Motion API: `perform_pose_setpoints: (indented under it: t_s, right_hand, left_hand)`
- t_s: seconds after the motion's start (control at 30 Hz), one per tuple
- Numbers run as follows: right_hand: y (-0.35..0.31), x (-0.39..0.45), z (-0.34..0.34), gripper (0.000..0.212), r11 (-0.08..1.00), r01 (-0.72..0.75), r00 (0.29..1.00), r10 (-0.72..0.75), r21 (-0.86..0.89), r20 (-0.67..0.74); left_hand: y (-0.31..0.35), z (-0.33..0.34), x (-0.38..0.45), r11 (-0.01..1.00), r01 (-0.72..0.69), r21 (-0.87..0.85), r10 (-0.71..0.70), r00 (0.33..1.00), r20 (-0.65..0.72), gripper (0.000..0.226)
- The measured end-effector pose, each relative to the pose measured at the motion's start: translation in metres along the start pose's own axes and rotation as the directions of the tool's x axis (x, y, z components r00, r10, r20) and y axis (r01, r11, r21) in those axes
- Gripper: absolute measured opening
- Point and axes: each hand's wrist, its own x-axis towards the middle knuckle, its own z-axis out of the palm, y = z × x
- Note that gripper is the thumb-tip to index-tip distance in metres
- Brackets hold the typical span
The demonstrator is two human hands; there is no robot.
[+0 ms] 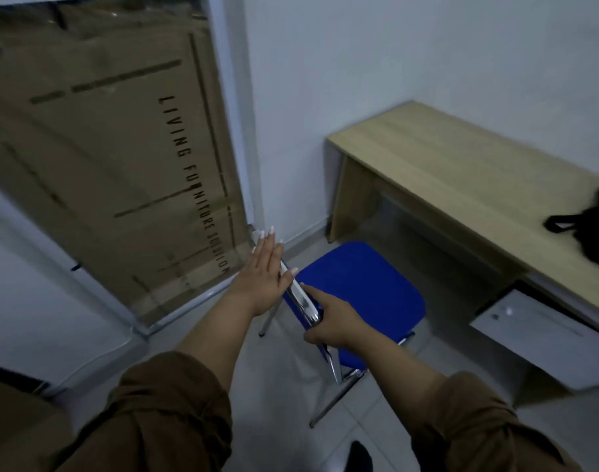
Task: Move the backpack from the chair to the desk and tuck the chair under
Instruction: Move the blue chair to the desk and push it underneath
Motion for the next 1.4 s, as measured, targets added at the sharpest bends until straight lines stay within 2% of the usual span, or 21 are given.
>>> perform_pose_setpoints:
  t_s: [0.43, 0.63, 0.77, 0.83, 0.93, 0.97, 1.07, 1.13, 1.4]
  right_hand:
    - [0.096, 0.039, -0.146, 0.074, 0.982, -0.178, 0.973, 0.185, 0.060, -0.139]
    - [0.135, 0.050, -0.214, 0.070, 0.977, -0.210, 0.967, 0.212, 0.032, -0.140]
    - [0.156, 0.052, -0.246, 0.065, 0.964, -0.266, 0.939, 0.252, -0.027, -0.232]
    - [0.155, 0.055, -0.253, 0.079, 0.957, -0.263, 0.920, 0.212, -0.118, -0.329]
    - [0.149, 0.065, -0.235, 0.100, 0.939, -0.156, 0.839, -0.038, -0.307, -0.543]
    - [0.148, 0.068, -0.225, 0.104, 0.905, -0.175, 0.815, -0.088, -0.387, -0.573]
    - [0.154, 0.075, -0.208, 0.109, 0.765, -0.305, 0.810, -0.105, -0.567, -0.577]
    - [0.160, 0.077, -0.211, 0.110, 0.723, -0.332, 0.801, -0.124, -0.606, -0.586]
    - [0.168, 0.094, -0.244, 0.103, 0.756, -0.305, 0.790, -0.139, -0.579, -0.597]
  left_hand:
    - [0.121, 0.045, 0.140, 0.997, -0.076, -0.001, 0.076, 0.995, -0.060, 0.074]
    - [0.182, 0.061, 0.191, 0.998, -0.064, 0.022, 0.065, 0.997, -0.036, 0.072]
    - [0.215, 0.071, 0.219, 0.997, -0.067, 0.040, 0.067, 0.998, -0.006, 0.074]
    - [0.225, 0.074, 0.231, 0.997, -0.065, 0.052, 0.065, 0.998, 0.000, 0.074]
    - [0.233, 0.076, 0.245, 0.996, -0.055, 0.071, 0.054, 0.998, 0.010, 0.076]
    - [0.234, 0.076, 0.248, 0.996, -0.050, 0.078, 0.050, 0.999, 0.008, 0.076]
    - [0.238, 0.076, 0.253, 0.997, -0.038, 0.070, 0.037, 0.999, 0.011, 0.076]
    - [0.238, 0.075, 0.256, 0.997, -0.033, 0.070, 0.031, 0.999, 0.019, 0.076]
    - [0.256, 0.073, 0.289, 0.998, -0.045, 0.050, 0.041, 0.997, 0.070, 0.074]
